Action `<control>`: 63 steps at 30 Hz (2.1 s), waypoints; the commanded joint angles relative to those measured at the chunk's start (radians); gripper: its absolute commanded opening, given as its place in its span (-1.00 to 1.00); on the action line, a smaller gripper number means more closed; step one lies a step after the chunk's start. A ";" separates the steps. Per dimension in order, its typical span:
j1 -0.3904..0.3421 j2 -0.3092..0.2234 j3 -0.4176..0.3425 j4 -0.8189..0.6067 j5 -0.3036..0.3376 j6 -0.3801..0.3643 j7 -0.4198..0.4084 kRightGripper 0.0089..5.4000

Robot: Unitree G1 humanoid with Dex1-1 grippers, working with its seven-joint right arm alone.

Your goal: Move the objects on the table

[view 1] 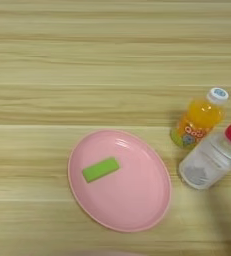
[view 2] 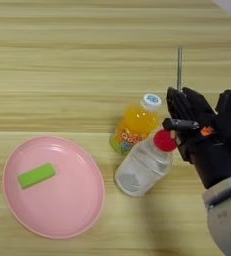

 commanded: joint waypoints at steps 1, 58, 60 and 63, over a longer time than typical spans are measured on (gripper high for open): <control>0.016 -0.053 -0.064 -0.021 -0.008 -0.066 0.011 -0.70; 0.086 0.203 0.158 0.500 -0.676 -0.106 0.439 -0.70; 0.086 0.208 0.163 0.499 -0.690 -0.106 0.450 -0.70; 0.080 0.215 0.163 0.514 -0.710 -0.107 0.461 -0.70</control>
